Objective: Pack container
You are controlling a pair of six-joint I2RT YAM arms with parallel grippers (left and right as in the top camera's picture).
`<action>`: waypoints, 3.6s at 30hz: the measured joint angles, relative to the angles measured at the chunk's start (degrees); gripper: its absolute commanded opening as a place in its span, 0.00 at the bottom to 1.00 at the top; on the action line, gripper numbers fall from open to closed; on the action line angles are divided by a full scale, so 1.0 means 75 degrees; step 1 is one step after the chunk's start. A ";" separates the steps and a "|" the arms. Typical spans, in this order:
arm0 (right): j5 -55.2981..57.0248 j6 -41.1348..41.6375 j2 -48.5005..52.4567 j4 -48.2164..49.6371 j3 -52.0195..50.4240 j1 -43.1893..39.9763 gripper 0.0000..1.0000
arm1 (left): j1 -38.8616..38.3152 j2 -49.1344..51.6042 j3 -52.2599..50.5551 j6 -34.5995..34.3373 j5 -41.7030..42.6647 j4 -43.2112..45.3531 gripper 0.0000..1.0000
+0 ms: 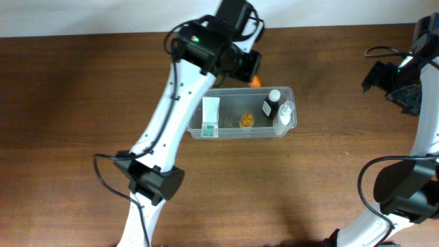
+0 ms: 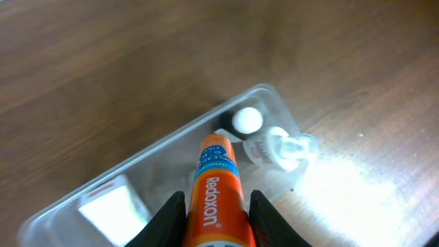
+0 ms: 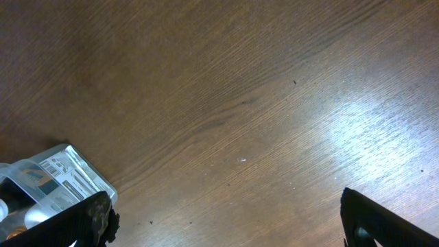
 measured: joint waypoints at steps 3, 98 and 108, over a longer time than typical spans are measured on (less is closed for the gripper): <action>0.0000 0.0000 0.0000 0.0000 0.0000 0.0000 0.98 | -0.0198 0.0245 -0.0009 0.0000 -0.0003 0.0044 0.24; 0.0000 0.0003 0.0000 0.0000 0.0000 0.0000 0.98 | 0.0055 0.2183 0.2739 0.0041 0.0321 -0.0460 0.84; 0.0000 0.0003 0.0000 0.0000 0.0000 0.0000 0.98 | 0.1393 0.1329 0.3045 0.0099 -0.0536 -0.2034 0.93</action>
